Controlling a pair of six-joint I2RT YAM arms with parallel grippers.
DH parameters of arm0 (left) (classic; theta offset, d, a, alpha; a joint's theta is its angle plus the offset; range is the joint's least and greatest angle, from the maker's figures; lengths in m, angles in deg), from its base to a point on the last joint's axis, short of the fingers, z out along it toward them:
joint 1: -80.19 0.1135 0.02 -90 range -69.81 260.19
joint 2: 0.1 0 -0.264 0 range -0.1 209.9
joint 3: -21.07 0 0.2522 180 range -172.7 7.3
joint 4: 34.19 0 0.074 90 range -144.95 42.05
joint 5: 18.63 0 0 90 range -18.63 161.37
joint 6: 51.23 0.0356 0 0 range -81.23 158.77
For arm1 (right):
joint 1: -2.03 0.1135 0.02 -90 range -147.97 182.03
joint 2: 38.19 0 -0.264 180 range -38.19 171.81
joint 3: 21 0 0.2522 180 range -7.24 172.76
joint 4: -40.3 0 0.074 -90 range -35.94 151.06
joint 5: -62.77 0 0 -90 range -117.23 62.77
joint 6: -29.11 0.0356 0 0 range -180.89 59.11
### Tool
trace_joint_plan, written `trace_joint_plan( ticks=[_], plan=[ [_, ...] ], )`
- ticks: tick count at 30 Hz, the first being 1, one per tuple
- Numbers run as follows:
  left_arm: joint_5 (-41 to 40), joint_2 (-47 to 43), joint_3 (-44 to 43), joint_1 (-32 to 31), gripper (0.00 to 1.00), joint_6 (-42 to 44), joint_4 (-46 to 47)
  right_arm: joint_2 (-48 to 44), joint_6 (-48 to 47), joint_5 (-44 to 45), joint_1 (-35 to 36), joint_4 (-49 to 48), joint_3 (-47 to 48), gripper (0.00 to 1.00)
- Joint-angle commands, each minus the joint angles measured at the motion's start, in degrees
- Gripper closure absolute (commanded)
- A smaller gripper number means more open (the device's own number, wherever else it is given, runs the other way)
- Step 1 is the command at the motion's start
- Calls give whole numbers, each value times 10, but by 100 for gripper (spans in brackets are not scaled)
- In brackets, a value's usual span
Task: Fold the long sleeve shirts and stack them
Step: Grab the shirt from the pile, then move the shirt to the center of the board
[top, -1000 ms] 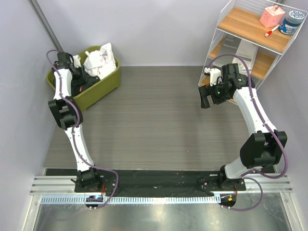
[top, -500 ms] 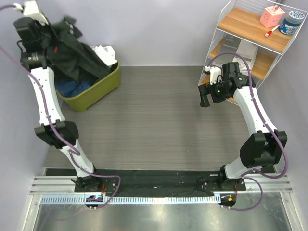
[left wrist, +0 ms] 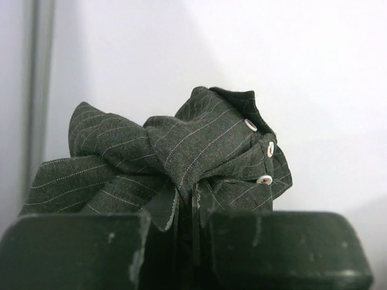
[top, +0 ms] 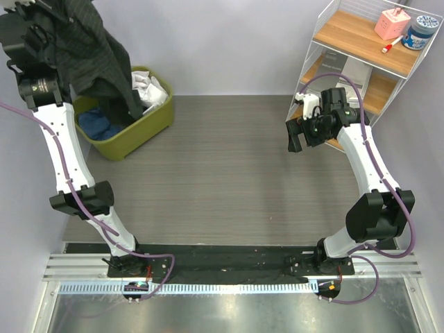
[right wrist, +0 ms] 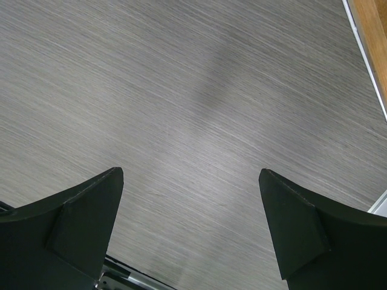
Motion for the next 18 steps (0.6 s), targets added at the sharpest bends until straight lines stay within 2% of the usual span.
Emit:
trace_joint_plan(
  ticks=[1,10,18],
  plan=[
    [6,-32,-49,-45,100,-77,171,-18,8,-10,-1,-13,32,0],
    [38,-59,-43,-203,99,-93,201,-26,11,-12,-1,-13,30,0],
    [24,-50,-78,-277,99,-107,222,-37,8,-3,-1,-14,20,0]
  ],
)
